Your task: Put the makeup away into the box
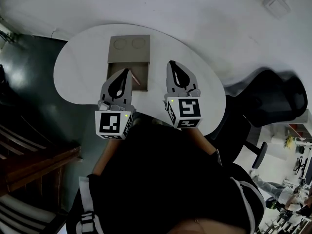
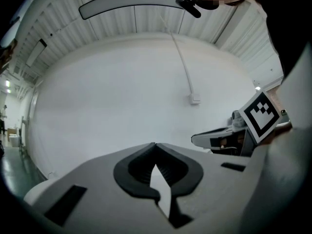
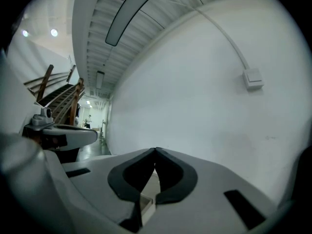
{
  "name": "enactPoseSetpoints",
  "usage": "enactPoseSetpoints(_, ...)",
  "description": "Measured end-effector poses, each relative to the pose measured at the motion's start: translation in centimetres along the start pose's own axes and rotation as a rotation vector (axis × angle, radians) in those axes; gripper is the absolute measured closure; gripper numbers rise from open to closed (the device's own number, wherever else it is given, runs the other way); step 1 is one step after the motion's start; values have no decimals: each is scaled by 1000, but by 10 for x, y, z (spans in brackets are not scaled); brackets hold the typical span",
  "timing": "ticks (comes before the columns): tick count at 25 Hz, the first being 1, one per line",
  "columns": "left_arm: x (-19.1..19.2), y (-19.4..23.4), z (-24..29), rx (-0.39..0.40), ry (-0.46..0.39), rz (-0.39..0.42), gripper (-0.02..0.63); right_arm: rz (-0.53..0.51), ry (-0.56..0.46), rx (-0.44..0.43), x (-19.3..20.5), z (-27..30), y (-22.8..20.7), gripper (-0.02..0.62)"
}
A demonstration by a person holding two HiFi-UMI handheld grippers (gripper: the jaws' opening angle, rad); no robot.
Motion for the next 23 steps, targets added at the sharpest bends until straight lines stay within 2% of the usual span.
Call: enactPoseSetpoints(23, 5, -35, -3, -48, 3, 31, 598, 18, -4, -65, 13, -23, -19, 573)
Point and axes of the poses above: the fingertips, and each gripper's own axes: z forward along the fingers, y to its left, x out of its underside, the point moved 2 cm from there along -z, backward along the fingers, and after that the axes turned 12 degrees about -x, right-handed, at the moved point
